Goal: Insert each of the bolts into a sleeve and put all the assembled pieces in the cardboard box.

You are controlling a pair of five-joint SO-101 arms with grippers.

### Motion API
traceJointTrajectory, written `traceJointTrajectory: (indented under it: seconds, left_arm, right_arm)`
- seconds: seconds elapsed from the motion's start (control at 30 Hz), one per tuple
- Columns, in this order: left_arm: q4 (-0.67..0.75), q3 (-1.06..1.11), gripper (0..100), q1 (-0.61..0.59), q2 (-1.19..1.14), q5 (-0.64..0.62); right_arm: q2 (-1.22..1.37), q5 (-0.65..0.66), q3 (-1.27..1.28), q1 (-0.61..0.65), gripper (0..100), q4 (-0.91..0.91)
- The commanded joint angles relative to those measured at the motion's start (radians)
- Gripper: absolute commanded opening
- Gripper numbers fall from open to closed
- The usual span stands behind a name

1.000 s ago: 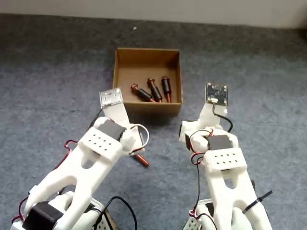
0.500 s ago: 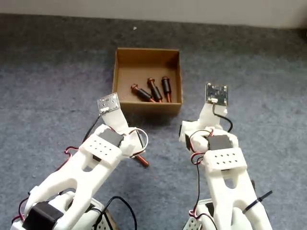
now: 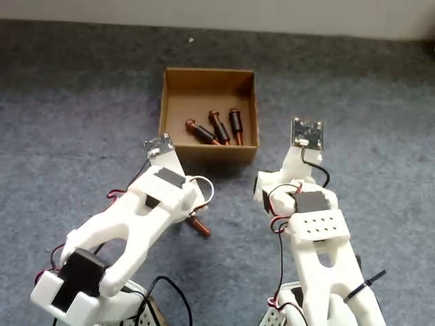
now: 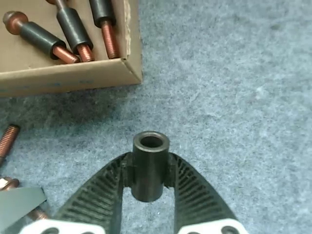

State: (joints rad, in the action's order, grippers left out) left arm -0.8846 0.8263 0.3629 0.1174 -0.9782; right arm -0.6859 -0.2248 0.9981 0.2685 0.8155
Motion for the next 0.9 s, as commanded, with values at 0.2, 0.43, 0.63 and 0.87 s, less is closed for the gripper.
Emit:
traceJointTrajectory:
  seconds: [0.2,0.43,0.63,0.87]
  left_arm:
    - [-0.006,-0.041,2,-0.015,-0.016,-0.041]
    - [-0.012,-0.07,1,0.002,0.01,-0.003]
    - [-0.095,-0.071,0,0.027,0.251,0.078]
    - [-0.126,-0.01,0,0.018,0.696,0.255]
  right_arm:
    - [-0.028,-0.008,-0.01,-0.012,0.5,-0.019]
    - [-0.028,-0.008,-0.01,-0.012,0.5,-0.019]
    - [-0.039,-0.002,-0.01,-0.008,0.5,-0.012]
    - [-0.041,0.0,-0.019,0.018,0.5,0.117]
